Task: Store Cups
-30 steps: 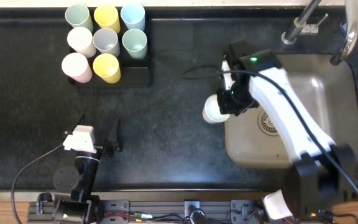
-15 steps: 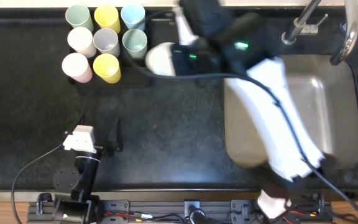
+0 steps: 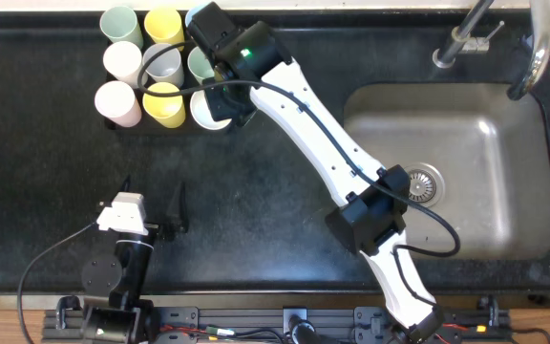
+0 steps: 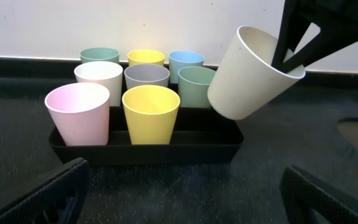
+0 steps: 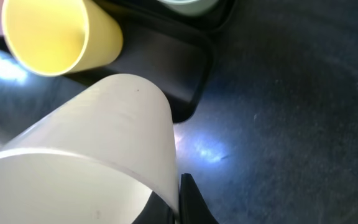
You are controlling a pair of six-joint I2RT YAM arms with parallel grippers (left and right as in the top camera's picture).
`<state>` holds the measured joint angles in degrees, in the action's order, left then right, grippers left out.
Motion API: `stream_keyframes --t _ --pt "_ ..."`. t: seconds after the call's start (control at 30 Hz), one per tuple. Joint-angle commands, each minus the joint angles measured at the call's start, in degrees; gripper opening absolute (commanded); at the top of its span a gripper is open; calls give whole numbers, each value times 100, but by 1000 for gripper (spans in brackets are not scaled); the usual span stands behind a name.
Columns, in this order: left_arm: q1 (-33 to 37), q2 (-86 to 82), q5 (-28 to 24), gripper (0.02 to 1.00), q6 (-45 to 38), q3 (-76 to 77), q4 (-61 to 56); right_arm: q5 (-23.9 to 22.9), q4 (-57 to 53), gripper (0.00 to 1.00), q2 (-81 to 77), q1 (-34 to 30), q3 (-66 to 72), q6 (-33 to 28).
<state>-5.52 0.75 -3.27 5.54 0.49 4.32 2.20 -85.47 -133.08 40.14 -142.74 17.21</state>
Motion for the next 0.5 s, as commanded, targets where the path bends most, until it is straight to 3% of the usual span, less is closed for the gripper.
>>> stream_keyframes --t 0.03,0.5 --pt "4 -37 -52 1000 -105 -4 28 -273 157 42 -170 7 -175 81" --pt "4 -37 -52 1000 -105 -4 28 -525 522 42 -649 7 -175 107"
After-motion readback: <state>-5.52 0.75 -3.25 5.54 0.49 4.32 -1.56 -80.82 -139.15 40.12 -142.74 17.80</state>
